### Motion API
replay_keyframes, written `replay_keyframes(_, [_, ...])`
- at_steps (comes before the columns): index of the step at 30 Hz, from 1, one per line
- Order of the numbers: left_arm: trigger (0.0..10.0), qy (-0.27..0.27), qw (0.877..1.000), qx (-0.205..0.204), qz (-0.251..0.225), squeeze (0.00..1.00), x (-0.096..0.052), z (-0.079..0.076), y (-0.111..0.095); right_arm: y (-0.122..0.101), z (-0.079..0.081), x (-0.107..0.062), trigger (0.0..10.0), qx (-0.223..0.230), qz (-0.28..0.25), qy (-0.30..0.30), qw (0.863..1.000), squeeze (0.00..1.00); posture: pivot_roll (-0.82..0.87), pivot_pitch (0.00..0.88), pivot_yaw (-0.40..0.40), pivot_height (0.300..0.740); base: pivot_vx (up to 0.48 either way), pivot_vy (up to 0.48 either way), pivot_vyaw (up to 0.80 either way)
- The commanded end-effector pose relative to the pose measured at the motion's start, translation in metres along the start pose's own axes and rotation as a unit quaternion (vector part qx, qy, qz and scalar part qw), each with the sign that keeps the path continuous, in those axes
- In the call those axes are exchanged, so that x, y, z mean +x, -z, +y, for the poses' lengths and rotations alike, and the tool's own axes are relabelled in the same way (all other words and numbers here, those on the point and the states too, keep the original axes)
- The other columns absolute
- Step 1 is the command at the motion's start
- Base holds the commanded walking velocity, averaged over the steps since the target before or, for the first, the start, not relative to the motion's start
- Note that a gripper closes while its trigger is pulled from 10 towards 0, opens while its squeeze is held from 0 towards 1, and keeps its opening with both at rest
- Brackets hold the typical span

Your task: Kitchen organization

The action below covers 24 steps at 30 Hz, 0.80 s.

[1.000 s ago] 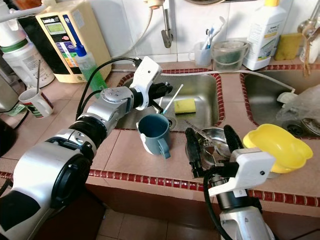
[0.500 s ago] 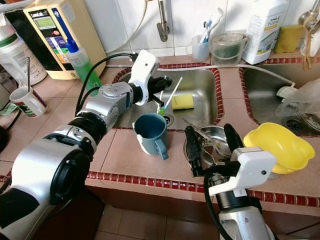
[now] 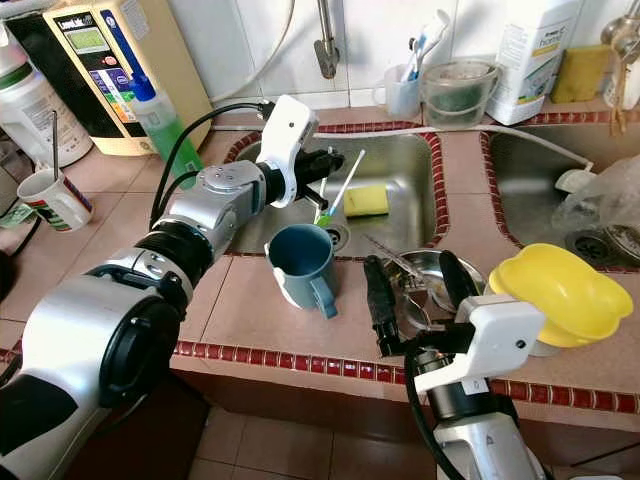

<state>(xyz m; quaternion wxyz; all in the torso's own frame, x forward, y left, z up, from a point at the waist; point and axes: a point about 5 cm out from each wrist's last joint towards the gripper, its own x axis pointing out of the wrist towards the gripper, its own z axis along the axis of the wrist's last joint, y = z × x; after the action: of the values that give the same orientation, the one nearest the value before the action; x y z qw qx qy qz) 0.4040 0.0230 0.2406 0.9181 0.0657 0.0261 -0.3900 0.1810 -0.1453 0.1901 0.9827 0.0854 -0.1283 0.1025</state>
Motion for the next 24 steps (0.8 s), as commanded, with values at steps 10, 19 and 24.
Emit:
replay_keyframes(10, [10.0, -0.01, 1.0, 0.003, 0.001, 0.0, -0.003, 0.007, -0.0054, -0.004, 0.0055, -0.0007, 10.0, 0.008, -0.006, -0.012, 1.0, 0.0, -0.25, 0.11, 0.199, 0.74, 0.0, 0.0, 0.0])
replay_keyframes(19, [10.0, -0.016, 1.0, 0.001, -0.003, 0.0, -0.004, 0.0095, -0.0079, -0.0031, 0.0049, -0.0012, 10.0, 0.006, 0.0, -0.014, 1.0, 0.0, -0.25, 0.113, 0.192, 0.74, 0.0, 0.0, 0.0])
replay_keyframes(24, [10.0, -0.02, 1.0, -0.001, -0.004, 0.0, -0.0046, 0.0109, -0.0086, -0.003, 0.0046, -0.001, 10.0, 0.005, 0.001, -0.017, 1.0, 0.0, -0.25, 0.112, 0.187, 0.74, 0.0, 0.0, 0.0])
